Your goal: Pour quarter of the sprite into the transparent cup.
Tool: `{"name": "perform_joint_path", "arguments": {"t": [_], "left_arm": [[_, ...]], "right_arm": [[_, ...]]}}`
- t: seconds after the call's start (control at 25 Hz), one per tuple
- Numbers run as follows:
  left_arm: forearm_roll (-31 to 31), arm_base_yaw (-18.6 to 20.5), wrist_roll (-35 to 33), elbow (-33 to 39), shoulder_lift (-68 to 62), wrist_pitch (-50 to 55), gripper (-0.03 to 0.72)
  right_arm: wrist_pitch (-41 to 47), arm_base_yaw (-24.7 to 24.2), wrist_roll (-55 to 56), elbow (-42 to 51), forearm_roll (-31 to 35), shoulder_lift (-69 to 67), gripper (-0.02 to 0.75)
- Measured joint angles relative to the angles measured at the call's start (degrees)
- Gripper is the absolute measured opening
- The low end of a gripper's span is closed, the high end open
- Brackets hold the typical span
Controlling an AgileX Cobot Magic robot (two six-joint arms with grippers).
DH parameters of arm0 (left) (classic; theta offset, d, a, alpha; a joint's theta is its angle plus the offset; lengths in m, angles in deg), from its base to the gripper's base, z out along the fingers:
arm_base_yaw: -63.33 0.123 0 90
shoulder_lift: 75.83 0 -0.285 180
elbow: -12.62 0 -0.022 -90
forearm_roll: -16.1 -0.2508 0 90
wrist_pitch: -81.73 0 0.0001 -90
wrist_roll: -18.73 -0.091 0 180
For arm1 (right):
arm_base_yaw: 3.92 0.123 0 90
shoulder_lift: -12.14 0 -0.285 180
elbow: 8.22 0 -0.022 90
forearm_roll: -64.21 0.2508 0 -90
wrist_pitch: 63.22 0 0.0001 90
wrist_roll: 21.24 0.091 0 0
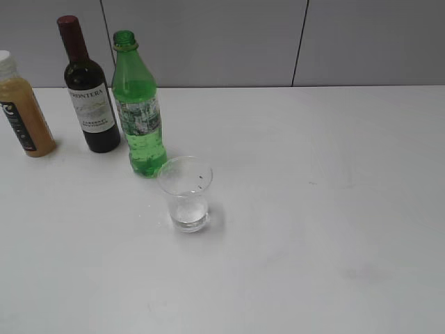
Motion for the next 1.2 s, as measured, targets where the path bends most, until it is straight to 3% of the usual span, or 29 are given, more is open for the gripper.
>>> {"name": "perform_joint_path", "arguments": {"t": [1.2], "left_arm": [[-1.4, 0.0, 0.1, 1.2, 0.0, -2.8, 0.588]], "right_arm": [[0.0, 0.0, 0.0, 0.1, 0.0, 0.0, 0.594]]}}
